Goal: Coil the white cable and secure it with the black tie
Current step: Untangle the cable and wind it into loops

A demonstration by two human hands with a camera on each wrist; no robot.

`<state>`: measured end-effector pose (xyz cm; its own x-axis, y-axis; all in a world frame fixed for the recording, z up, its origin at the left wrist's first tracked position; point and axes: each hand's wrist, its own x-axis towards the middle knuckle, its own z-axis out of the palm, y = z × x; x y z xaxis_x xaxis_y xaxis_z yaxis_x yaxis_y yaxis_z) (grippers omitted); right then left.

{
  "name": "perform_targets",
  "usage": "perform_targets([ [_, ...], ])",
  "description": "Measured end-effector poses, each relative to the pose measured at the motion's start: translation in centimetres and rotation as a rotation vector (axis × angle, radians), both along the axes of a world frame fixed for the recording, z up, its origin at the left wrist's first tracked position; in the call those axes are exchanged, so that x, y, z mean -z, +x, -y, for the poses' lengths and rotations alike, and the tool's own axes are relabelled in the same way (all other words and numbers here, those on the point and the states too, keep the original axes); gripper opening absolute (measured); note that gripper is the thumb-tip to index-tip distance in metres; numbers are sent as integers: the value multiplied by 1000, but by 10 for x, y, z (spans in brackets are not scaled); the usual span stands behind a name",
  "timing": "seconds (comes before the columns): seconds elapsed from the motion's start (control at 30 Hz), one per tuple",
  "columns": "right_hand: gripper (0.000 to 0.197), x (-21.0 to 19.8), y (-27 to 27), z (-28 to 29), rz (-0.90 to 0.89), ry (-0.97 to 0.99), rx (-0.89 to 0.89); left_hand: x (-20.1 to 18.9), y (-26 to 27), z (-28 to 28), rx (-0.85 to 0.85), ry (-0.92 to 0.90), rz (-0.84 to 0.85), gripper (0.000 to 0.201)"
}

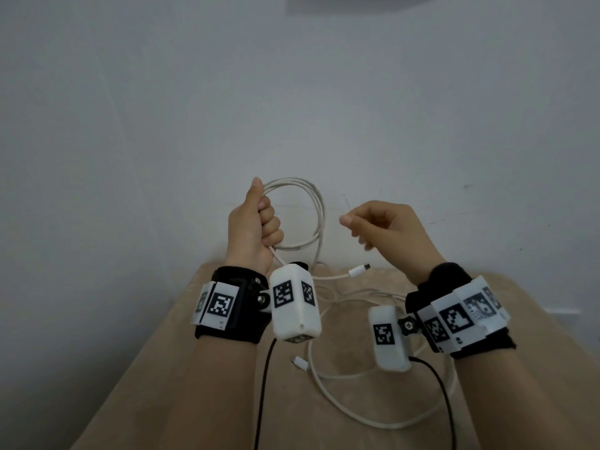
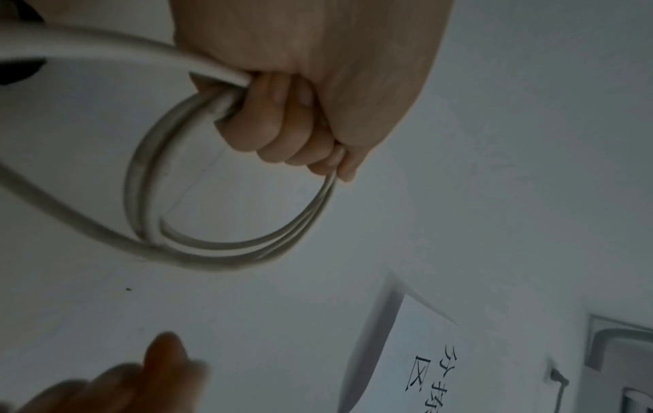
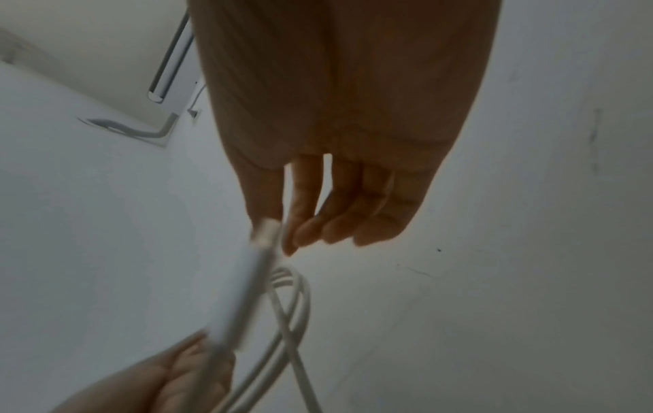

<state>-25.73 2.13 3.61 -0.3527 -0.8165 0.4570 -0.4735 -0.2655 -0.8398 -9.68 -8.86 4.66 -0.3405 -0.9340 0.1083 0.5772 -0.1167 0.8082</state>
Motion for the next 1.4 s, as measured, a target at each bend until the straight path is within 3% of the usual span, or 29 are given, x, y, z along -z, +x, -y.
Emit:
perform_targets([
  [0.1,32,-8,4,-8,-57,247,-132,1,-1,1,-49,13,-21,45],
  [0.2,26,-7,3,-13,-48,474,-343,1,-1,2,-77,28,-31,45],
  [0.3,7,-4,11,-8,277,284,-434,3,-1,3,-101,38,-28,45],
  [0.37,11,-2,22,0,536,172,-455,3,-4,1,-125,36,-30,45],
  [0.43,12,3,32,7,630,171,-480,2,-7,-2,-148,26,-31,45],
  [0.57,18,13,44,12,258,368,-347,-1,-8,-5,-147,-19,-42,45],
  [0.7,28,18,45,15,160,445,-206,-3,-9,-8,-37,-4,-130,45],
  [0.8,24,24,46,18,252,399,-141,-4,-14,-12,64,15,-174,46],
  [0.9,17,24,48,20,522,273,-209,-4,-18,-14,59,-6,-143,45],
  [1.03,33,20,41,20,759,191,-360,0,-19,-11,9,-18,-96,45],
  [1.17,14,20,40,20,804,183,-422,1,-21,-13,-13,-33,-28,45],
  [1.23,5,24,42,22,718,156,-329,3,-24,-15,-17,-54,7,45],
  [1.4,20,28,39,27,633,86,-89,6,-28,-18,-38,-96,58,45],
])
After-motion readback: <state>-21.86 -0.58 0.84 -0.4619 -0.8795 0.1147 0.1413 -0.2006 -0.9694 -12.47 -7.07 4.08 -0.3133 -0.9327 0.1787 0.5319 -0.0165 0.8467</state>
